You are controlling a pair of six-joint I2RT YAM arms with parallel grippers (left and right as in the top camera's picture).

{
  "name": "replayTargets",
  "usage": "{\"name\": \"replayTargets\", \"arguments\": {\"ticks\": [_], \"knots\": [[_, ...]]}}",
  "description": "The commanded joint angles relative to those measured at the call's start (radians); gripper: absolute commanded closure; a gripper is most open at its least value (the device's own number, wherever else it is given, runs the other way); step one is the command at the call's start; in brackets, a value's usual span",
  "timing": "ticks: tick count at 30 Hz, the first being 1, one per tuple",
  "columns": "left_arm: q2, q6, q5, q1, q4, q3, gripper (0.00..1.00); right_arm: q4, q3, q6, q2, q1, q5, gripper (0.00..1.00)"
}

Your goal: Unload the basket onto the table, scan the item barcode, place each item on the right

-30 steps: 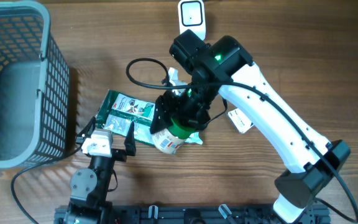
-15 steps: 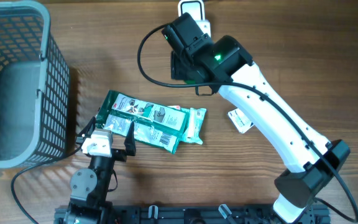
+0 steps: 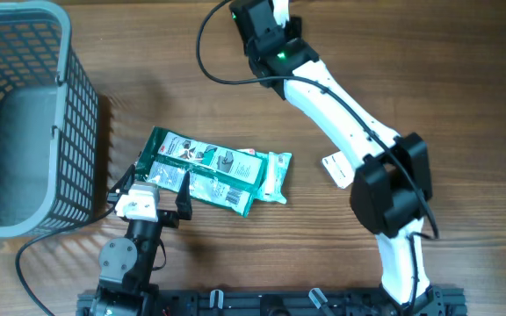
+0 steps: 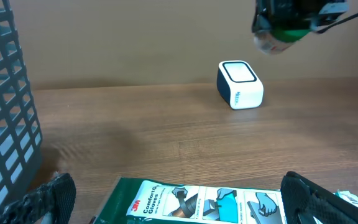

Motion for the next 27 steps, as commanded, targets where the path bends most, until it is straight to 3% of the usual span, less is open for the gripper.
{"name": "replayTargets", "arguments": {"ticks": [1,8,18,22,27], "knots": [[-0.005,-0.013,-0.01,-0.006,0.003,-0.005,0.0,0.13,0.018,-0.107,0.049,-0.026,0.059,0.36],[-0.005,-0.013,-0.01,-0.006,0.003,-0.005,0.0,0.484,0.018,-0.328,0.171,-0.039,0.142,0.36],[-0.005,-0.013,-0.01,-0.006,0.003,-0.005,0.0,0.534,0.022,-0.362,0.202,-0.04,0.267,0.31],[-0.005,-0.013,-0.01,-0.006,0.003,-0.005,0.0,0.354,0.022,-0.338,0.137,-0.053,0.362,0.31],[-0.005,-0.013,-0.01,-0.006,0.003,-0.005,0.0,-0.152,0.022,0.071,-0.006,-0.163,0.268,0.31]]}}
